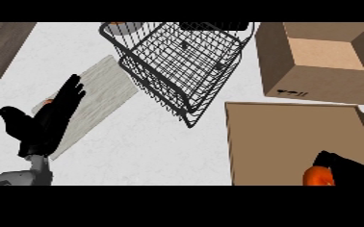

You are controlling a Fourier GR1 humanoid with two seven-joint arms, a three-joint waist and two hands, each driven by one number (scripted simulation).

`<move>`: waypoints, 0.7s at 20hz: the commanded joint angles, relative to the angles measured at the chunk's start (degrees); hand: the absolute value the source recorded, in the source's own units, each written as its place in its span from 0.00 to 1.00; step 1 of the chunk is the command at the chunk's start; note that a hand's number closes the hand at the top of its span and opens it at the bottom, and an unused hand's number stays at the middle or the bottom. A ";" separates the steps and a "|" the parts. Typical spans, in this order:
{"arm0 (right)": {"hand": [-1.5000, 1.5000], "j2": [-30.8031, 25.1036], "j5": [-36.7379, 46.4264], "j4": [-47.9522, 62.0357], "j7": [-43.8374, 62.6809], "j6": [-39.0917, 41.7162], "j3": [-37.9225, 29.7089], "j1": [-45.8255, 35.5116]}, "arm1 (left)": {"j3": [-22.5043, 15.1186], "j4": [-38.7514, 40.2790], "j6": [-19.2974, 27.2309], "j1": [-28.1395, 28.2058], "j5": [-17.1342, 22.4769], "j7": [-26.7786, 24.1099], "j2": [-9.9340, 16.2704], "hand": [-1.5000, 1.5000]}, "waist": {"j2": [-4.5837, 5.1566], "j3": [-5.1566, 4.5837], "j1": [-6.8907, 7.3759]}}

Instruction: Pick the squash from the tray and place it in the tiered basket

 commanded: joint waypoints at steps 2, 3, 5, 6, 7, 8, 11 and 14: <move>1.00 4.43 7.31 0.98 2.79 -3.46 3.18 0.46 | 0.87 0.69 -0.24 -0.82 -0.35 0.67 -1.20 0.50 | 0.34 0.68 0.00; 1.00 2.33 5.64 -1.47 1.79 -2.48 0.40 2.62 | 3.61 -2.04 -3.06 1.01 2.28 1.77 1.80 0.50 | 0.29 0.68 0.03; 1.00 6.30 8.11 0.29 4.37 -4.22 2.66 1.35 | 2.48 0.46 -1.80 -3.23 0.73 3.58 0.65 0.50 | 0.34 0.68 -0.10; 1.00 4.38 7.53 -5.57 6.03 -0.50 0.65 -0.50 | 1.59 -1.45 -1.64 -1.50 0.53 3.64 -0.28 0.50 | 0.31 0.67 -0.01; 1.00 4.69 10.72 -8.36 4.09 -7.64 2.61 6.36 | -0.01 2.54 0.32 -1.26 -2.56 -1.03 -2.62 0.50 | 0.26 0.65 -0.70; 1.00 5.11 10.04 -5.67 3.52 -9.11 0.25 1.09 | -0.23 -2.20 0.75 -0.40 -1.46 2.43 -2.51 0.50 | 0.23 0.70 -0.08; 1.00 7.00 10.20 -9.61 2.39 -15.54 -0.80 -1.14 | 1.60 -0.92 -1.57 1.10 -0.19 0.52 -0.66 0.50 | 0.14 0.70 -0.11; 1.00 10.72 4.56 -18.01 0.45 -19.22 0.02 -2.56 | 2.32 0.59 -2.55 1.36 0.62 -0.50 -0.44 0.50 | 0.02 0.69 -0.52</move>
